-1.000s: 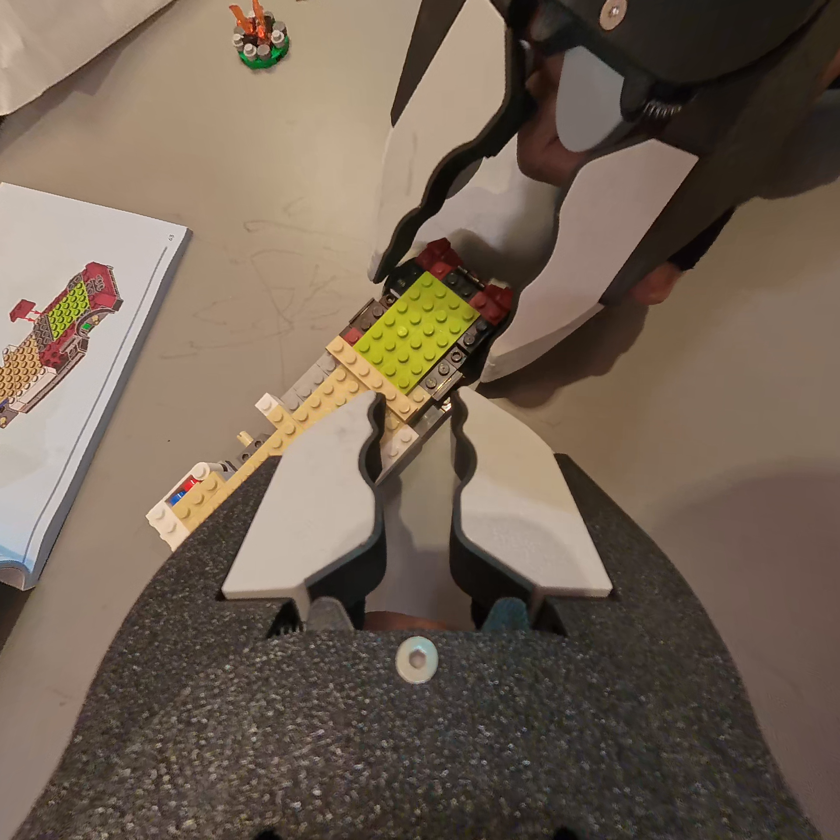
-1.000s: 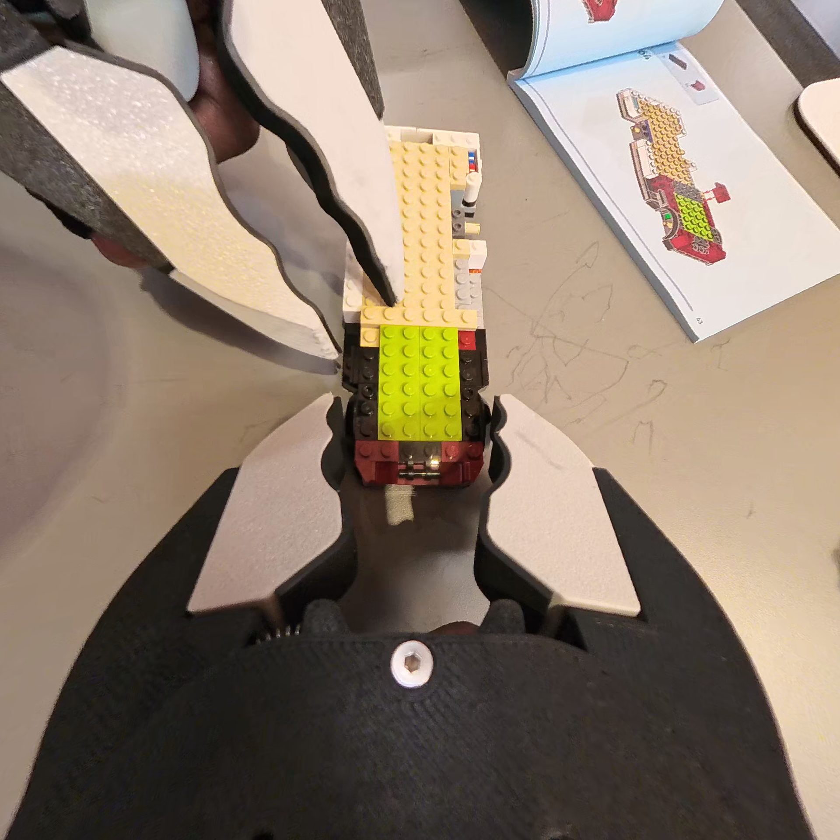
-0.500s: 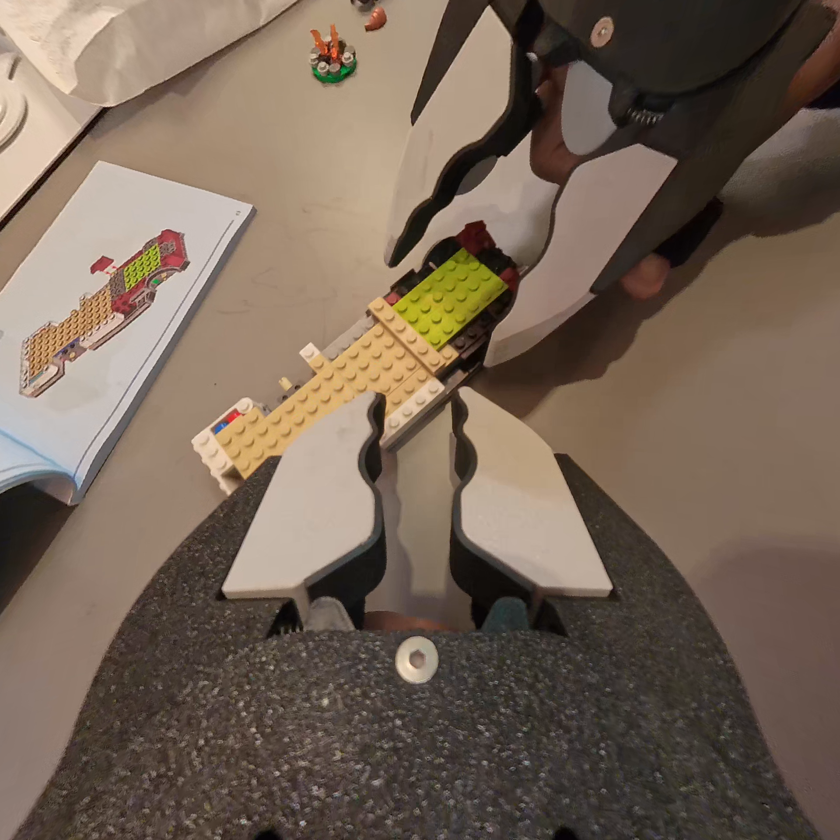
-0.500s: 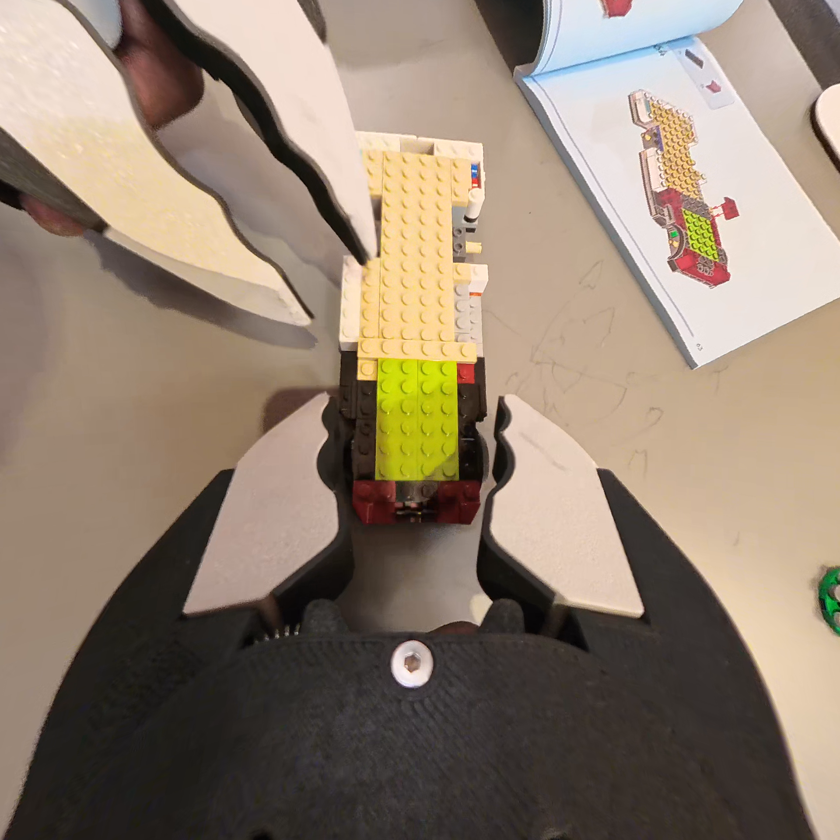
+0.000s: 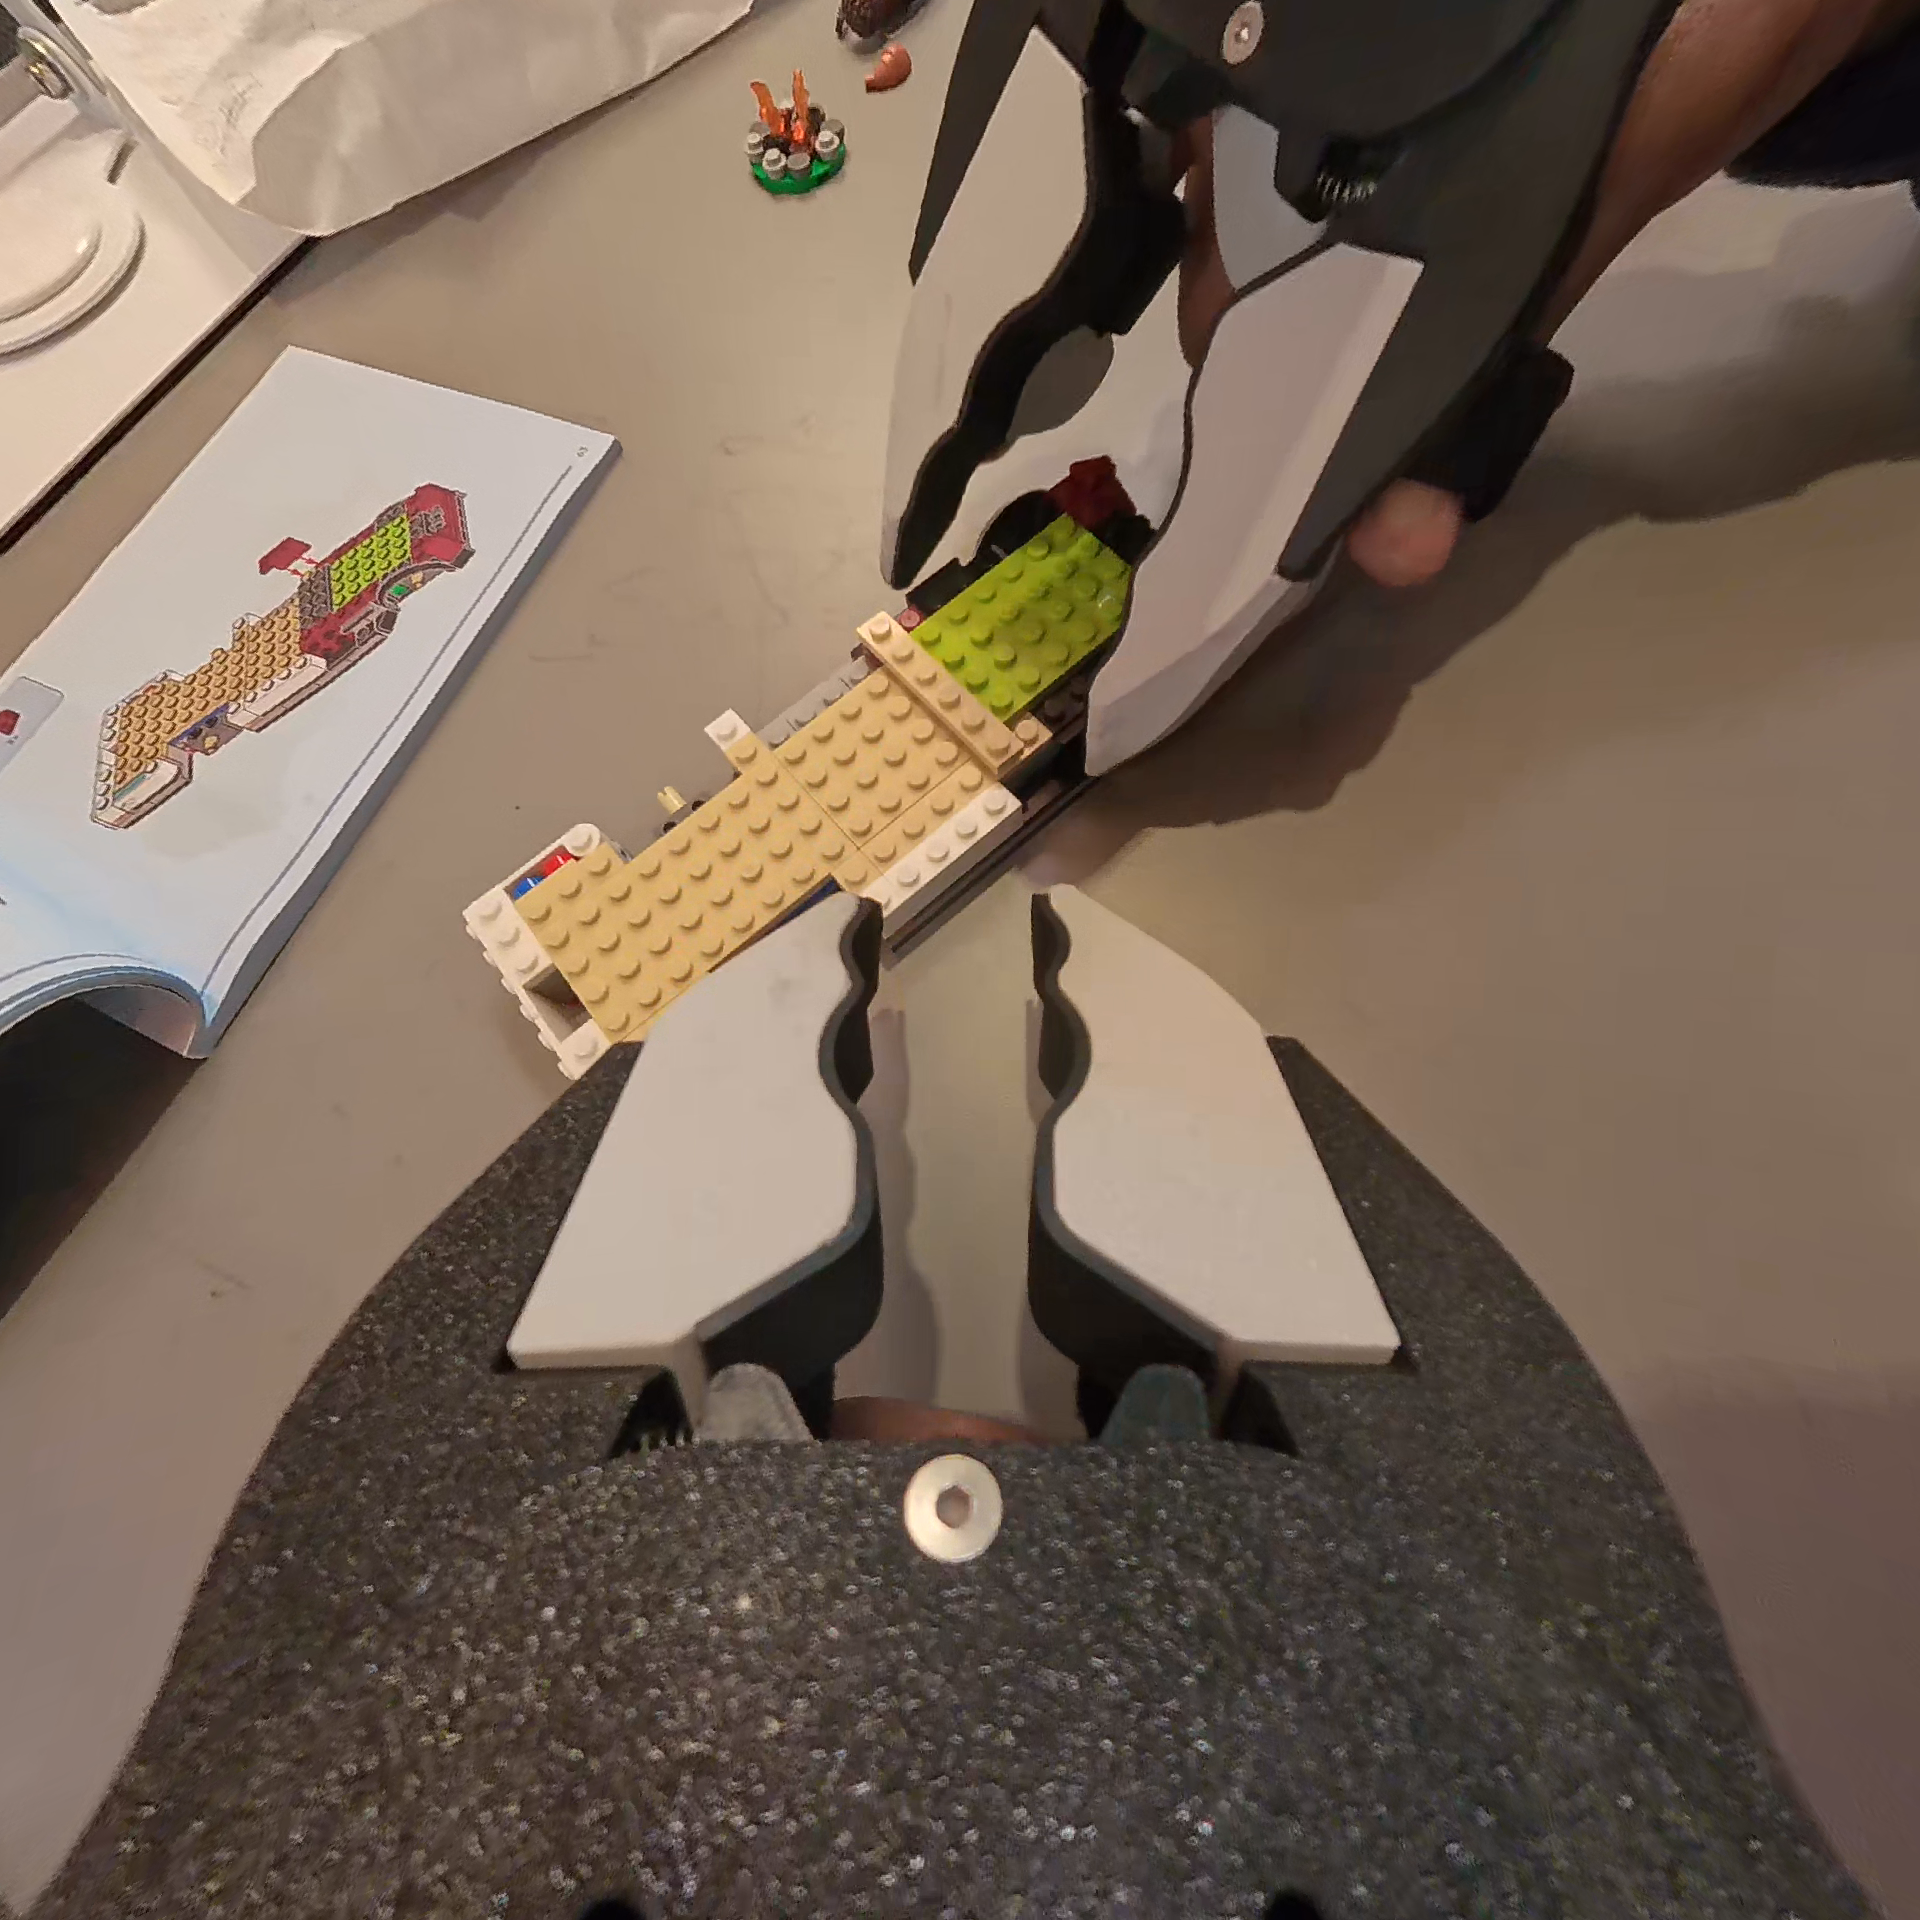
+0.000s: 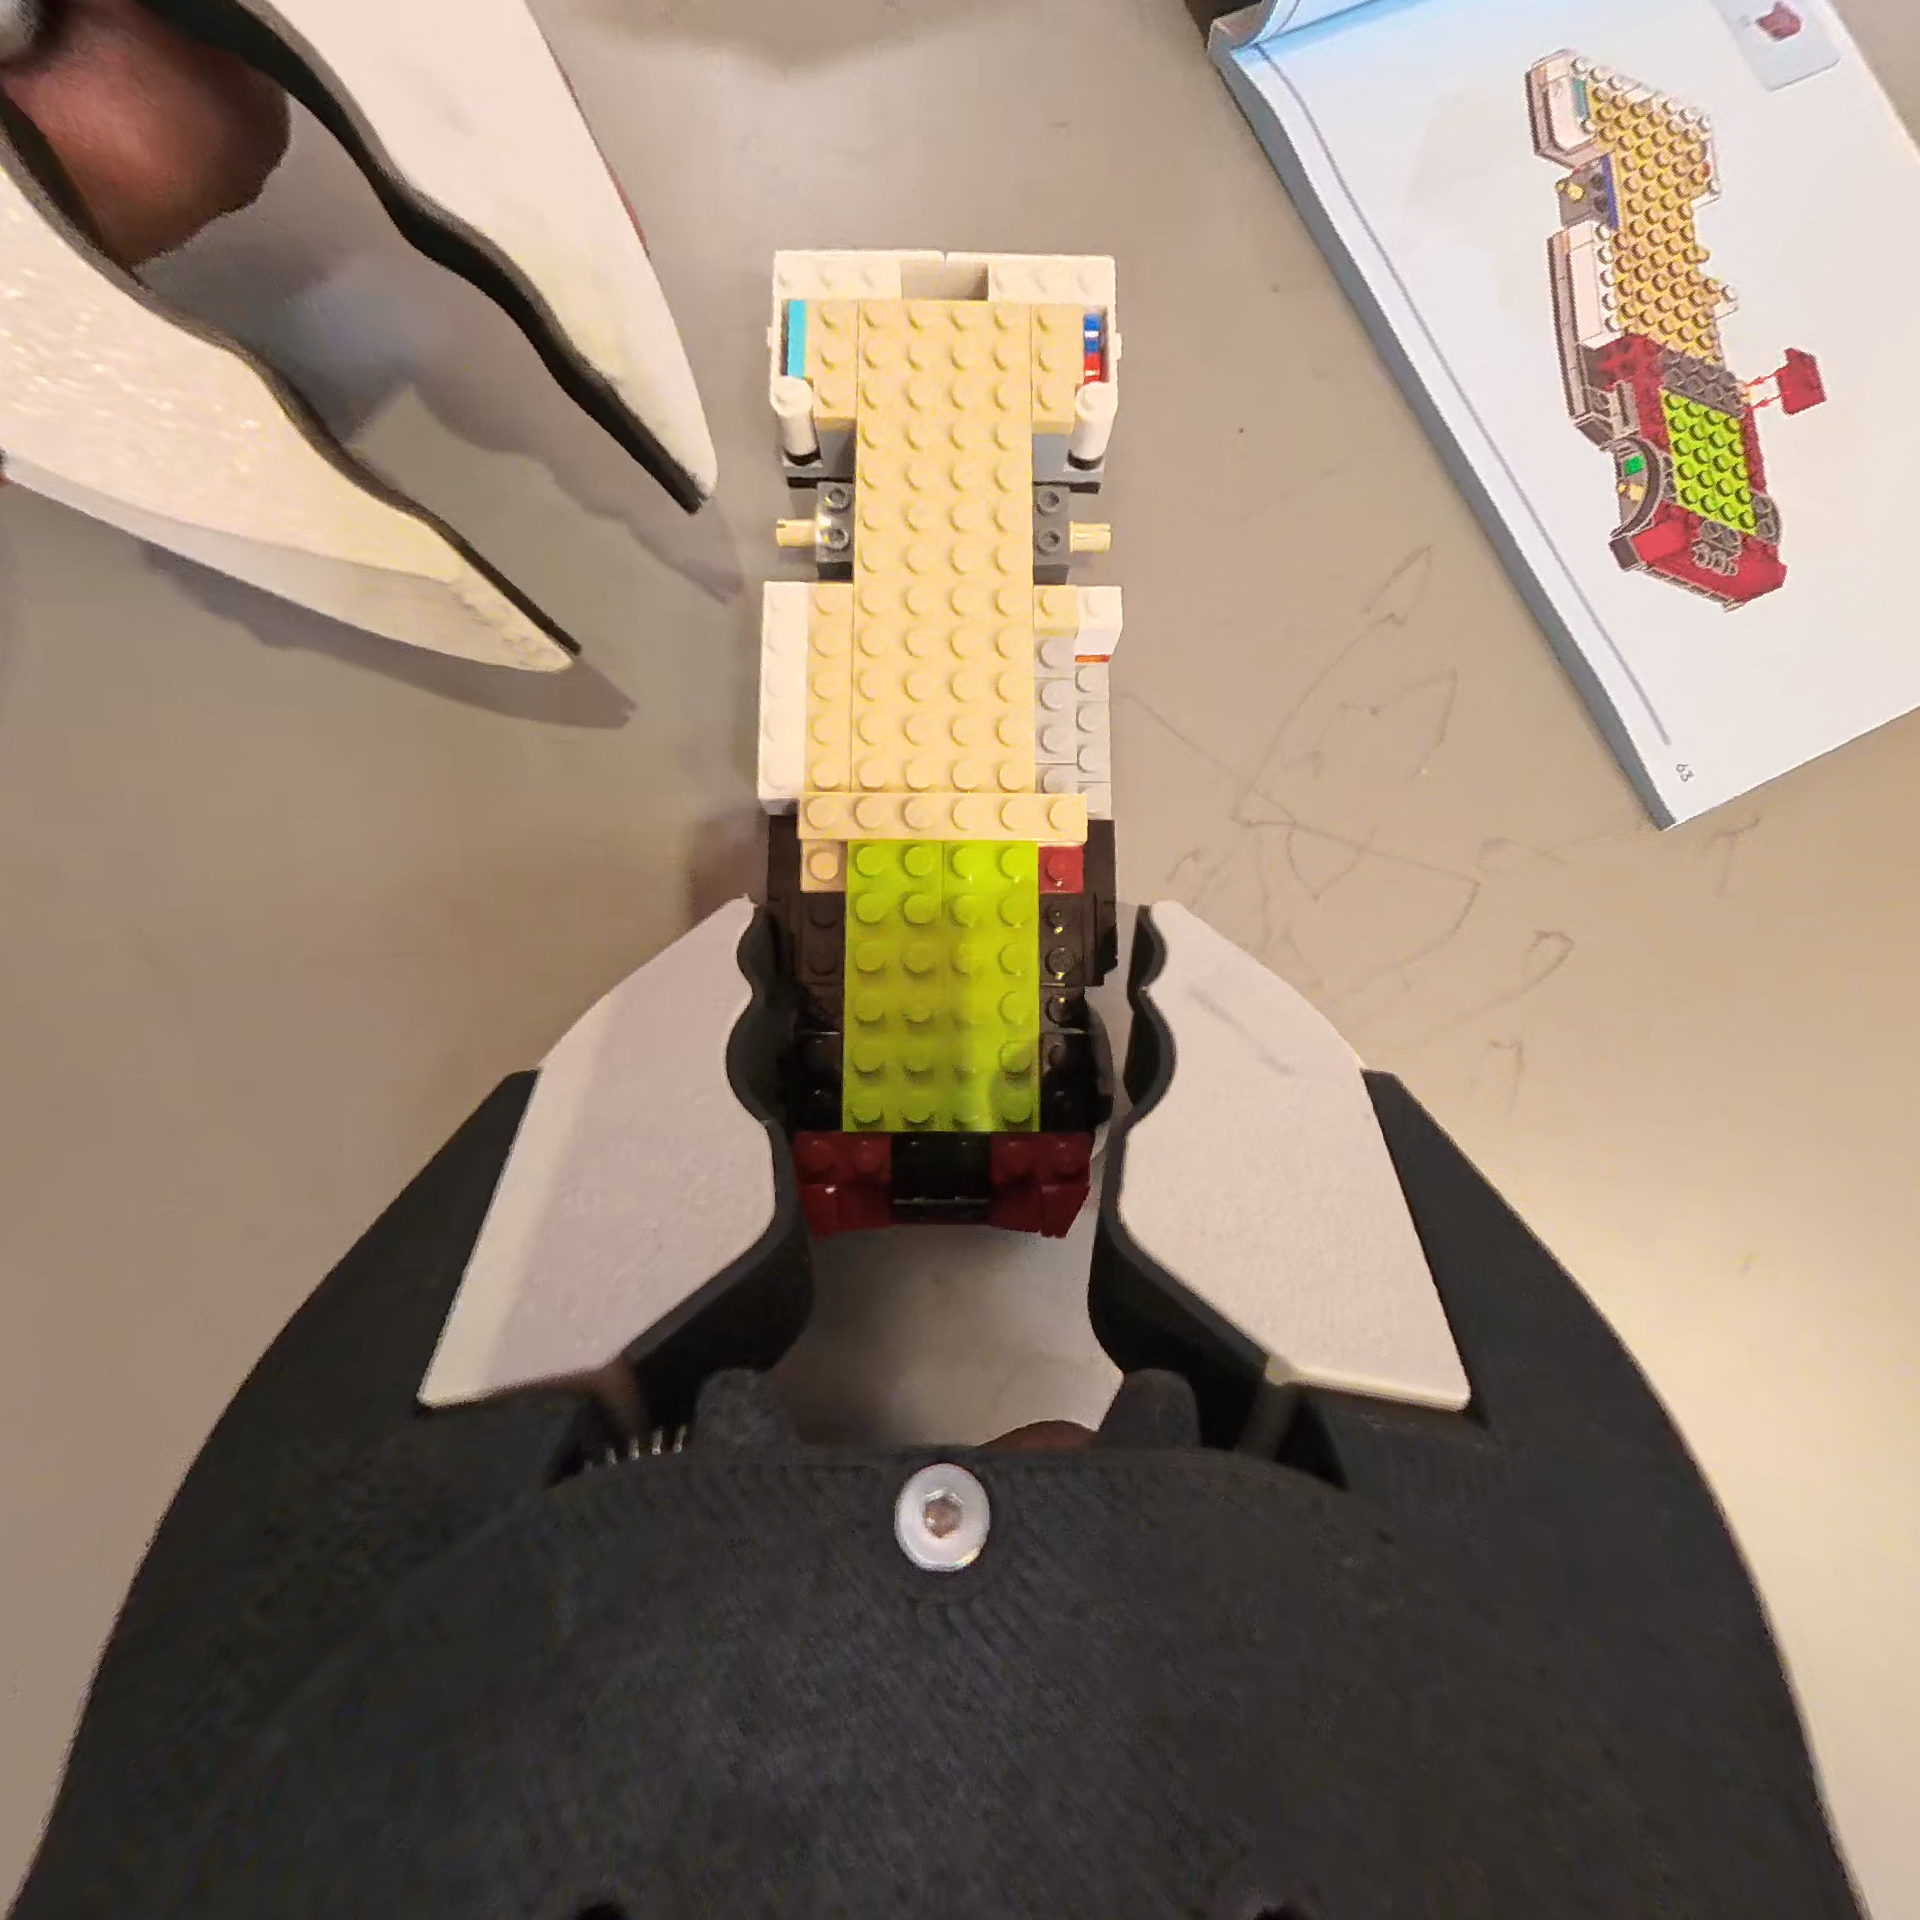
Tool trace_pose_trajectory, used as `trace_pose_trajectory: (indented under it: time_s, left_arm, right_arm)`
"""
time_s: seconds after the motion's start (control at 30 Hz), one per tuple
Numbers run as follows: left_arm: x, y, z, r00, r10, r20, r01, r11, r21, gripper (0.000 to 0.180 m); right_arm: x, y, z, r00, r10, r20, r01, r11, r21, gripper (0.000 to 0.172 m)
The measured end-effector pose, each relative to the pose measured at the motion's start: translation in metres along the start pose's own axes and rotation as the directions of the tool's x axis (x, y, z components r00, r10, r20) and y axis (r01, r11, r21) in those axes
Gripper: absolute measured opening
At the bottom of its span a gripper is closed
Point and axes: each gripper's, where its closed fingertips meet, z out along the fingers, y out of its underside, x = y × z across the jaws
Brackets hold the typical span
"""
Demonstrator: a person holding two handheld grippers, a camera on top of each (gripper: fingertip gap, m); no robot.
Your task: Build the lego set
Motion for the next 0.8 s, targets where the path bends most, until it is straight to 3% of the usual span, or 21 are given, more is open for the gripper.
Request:
trace_pose_trajectory:
  time_s: [0.8]
  left_arm:
    - [0.0009,0.0019,0.0075,1.0,0.005,-0.012,-0.005,1.0,-0.003,0.028]
  right_arm:
    - [-0.0007,-0.0003,-0.0004,0.999,-0.045,0.009,0.045,0.999,-0.011,0.059]
